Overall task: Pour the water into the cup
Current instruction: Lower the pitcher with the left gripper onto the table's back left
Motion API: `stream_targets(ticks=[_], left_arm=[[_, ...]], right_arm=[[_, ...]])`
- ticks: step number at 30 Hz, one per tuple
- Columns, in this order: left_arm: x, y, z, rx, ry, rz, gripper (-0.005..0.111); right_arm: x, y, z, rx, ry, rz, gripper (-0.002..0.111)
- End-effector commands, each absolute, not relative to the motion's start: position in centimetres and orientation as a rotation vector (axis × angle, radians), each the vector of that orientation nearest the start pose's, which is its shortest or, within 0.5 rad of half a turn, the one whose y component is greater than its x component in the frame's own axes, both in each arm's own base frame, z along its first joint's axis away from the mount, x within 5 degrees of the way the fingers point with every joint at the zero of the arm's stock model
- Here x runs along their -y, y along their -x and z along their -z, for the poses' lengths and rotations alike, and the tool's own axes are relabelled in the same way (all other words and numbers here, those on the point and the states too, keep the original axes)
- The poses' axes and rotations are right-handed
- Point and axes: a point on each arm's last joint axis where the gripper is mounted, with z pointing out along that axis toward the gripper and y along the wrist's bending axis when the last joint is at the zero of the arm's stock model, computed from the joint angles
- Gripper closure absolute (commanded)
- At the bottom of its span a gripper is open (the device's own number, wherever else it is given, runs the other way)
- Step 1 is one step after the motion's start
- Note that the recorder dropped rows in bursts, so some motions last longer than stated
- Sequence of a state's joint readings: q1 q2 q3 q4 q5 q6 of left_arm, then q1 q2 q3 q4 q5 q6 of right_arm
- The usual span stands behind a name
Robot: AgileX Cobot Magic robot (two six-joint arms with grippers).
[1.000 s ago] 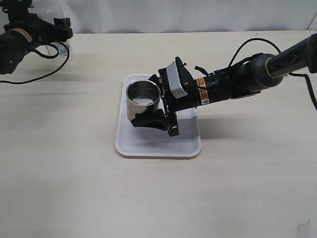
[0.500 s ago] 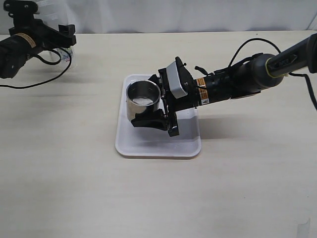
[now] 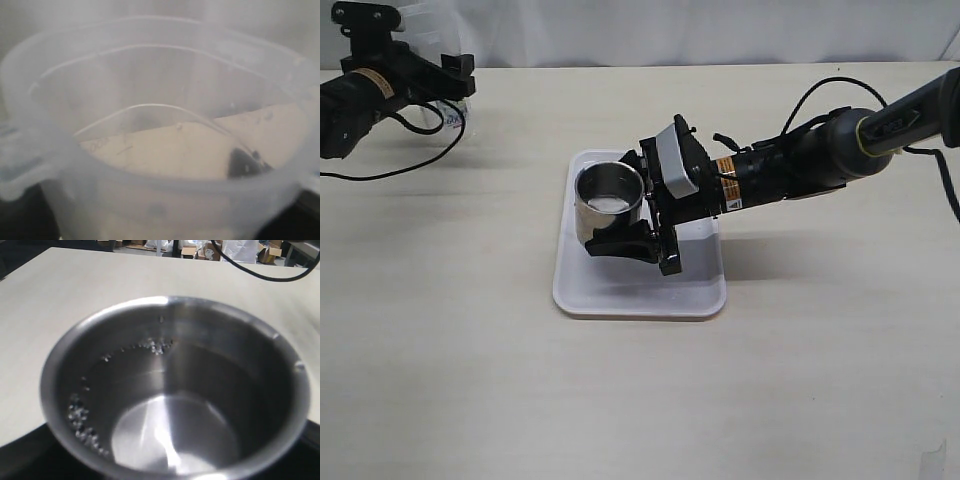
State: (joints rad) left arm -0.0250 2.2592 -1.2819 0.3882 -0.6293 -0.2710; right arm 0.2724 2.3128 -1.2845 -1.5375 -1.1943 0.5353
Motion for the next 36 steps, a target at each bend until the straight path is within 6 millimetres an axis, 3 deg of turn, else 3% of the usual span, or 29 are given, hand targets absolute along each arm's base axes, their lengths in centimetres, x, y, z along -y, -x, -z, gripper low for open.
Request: stream_targets(ticks=[1, 4, 20, 31, 36], left_arm=[[3.3, -46.8, -10.9, -1.854, -0.227, 0.197, 0.025], [3.2, -46.7, -10.7, -1.874, -0.229, 0.190, 0.017], [3.2, -46.6, -10.6, -1.899, -0.216, 0.201, 0.018], [3.5, -43.9, -10.6, -1.820, -0.240, 0.253, 0.018], [3.5, -42.6, -11.6, -1.815, -0.278, 0.219, 0.018]], right_arm=[[-19.1, -37.1, -9.7, -1.273, 1.468, -1.007, 0.104], [-19.1, -37.1, -9.7, -1.273, 1.468, -1.007, 0.104], [-19.1, -37.1, -9.7, -1.272, 1.473, -1.008, 0.104], [-19.1, -37.1, -9.7, -1.272, 1.473, -1.008, 0.104], [-19.1, -37.0, -9.7, -1.272, 1.476, -1.008, 0.104]])
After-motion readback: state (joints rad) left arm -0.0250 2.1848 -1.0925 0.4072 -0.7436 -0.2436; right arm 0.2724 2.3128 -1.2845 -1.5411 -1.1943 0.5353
